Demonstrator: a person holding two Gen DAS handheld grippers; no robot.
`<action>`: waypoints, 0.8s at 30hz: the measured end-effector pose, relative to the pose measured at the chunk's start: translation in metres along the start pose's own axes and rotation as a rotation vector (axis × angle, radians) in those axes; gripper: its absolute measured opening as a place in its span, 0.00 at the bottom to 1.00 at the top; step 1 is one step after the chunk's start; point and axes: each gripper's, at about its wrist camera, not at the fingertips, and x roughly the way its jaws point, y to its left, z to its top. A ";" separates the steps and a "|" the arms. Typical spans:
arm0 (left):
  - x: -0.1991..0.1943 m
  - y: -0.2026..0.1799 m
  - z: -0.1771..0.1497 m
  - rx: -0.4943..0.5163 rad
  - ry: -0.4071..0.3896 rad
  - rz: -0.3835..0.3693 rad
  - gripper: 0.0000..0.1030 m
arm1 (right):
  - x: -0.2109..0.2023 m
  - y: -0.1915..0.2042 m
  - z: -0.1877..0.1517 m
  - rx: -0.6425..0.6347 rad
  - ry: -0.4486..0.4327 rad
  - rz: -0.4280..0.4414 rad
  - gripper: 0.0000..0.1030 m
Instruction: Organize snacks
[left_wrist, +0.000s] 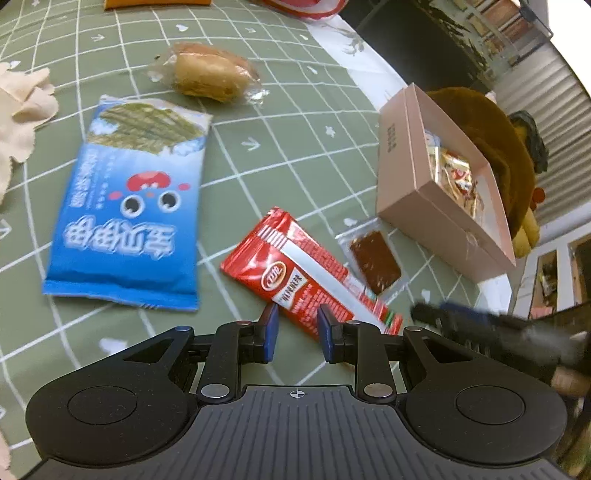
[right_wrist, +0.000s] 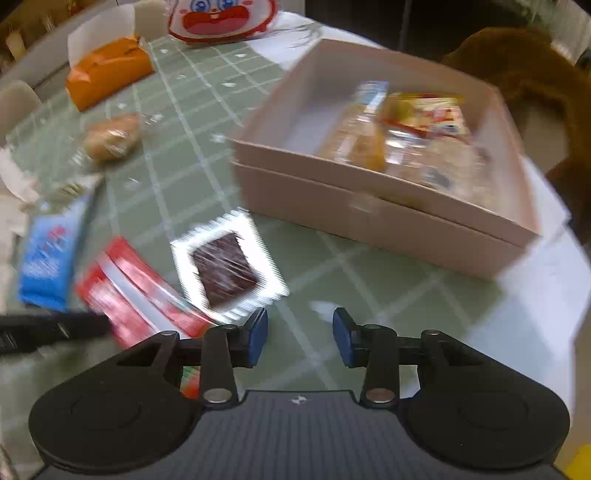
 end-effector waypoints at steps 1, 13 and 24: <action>0.003 -0.002 0.003 0.005 -0.011 0.002 0.26 | -0.002 -0.003 -0.004 -0.004 -0.002 -0.002 0.38; 0.005 -0.025 0.026 0.160 -0.083 0.083 0.27 | -0.014 0.024 -0.002 -0.053 -0.085 0.134 0.43; -0.006 -0.017 0.013 0.144 -0.063 0.075 0.27 | 0.019 0.048 0.029 -0.216 -0.088 0.164 0.47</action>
